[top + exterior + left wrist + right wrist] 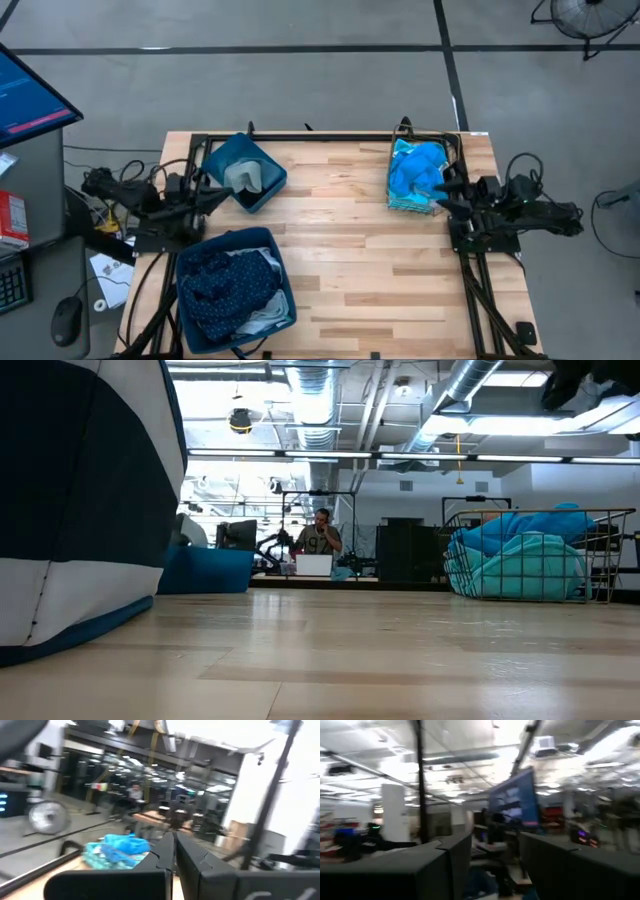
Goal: Pick & Place Cloths
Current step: Return To Home Position
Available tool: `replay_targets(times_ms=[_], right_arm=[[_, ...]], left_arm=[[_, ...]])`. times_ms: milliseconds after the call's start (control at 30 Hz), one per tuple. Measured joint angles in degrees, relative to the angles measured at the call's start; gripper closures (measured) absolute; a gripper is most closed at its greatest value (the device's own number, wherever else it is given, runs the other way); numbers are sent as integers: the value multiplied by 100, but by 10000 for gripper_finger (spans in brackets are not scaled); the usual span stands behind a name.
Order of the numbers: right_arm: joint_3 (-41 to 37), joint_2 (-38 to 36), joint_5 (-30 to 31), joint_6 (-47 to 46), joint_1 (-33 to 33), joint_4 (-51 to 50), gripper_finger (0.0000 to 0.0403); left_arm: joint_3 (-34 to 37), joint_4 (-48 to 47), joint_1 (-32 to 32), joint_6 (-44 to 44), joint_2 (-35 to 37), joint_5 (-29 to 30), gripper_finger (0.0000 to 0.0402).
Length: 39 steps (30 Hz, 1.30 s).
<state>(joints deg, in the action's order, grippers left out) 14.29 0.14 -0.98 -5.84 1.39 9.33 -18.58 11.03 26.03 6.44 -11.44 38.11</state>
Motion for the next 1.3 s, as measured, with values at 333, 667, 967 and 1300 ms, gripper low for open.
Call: replay_targets(times_ms=[333,667,967,1300], right_arm=[[-1377,19,-1570,-992,-1100,1664,239],[-1388,11,-2912,-1279,-1893,1460,239],[-1393,11,-3072,-1289,-2202,1185,237],[-1395,13,-3076,-1374,-2306,975,236]], left_arm=[[371,-1017,67,-57,1134,-836,401],[1221,-914,67,488,1142,-768,401],[1818,-624,69,817,1117,-874,401],[1820,-527,68,587,1145,-2406,401]])
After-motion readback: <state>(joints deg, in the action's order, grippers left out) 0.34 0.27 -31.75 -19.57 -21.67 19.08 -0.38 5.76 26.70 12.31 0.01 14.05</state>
